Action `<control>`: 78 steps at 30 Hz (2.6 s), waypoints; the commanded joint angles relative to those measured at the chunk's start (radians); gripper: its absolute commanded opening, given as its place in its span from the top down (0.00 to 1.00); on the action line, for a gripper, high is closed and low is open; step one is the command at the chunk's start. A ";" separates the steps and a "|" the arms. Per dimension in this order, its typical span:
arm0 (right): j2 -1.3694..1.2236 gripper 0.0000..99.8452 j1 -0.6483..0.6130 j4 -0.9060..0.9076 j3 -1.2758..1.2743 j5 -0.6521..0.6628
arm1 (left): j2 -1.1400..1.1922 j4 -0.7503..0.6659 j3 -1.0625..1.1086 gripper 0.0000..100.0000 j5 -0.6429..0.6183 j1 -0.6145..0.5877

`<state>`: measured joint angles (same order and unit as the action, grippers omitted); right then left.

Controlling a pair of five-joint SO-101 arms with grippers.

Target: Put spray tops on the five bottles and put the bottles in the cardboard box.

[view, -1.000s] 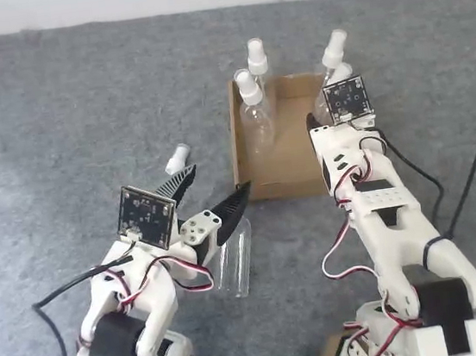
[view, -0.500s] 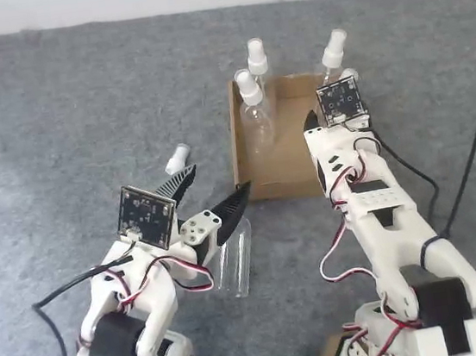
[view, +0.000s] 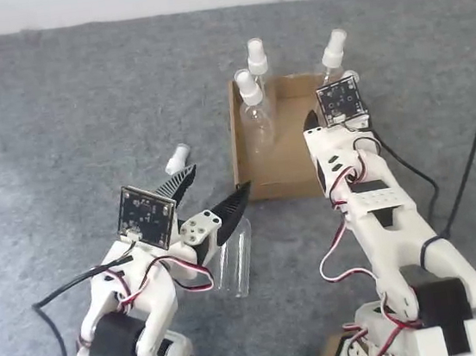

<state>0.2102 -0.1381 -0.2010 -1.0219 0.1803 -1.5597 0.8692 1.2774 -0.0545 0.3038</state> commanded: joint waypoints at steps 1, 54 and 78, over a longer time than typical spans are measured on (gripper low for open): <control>0.013 0.77 0.002 -0.027 0.014 0.014 | -0.011 -0.026 -0.005 0.73 0.002 0.000; 0.570 0.59 -0.529 1.228 0.350 -0.394 | 0.003 0.098 -0.147 0.73 0.049 -0.255; -0.024 0.75 -0.753 1.046 0.347 -0.709 | 0.539 0.012 -0.318 0.73 0.219 -0.657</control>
<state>0.1964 -0.8869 0.8592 -0.7196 -0.5102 -1.0273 0.9214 1.0165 0.1573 -0.3544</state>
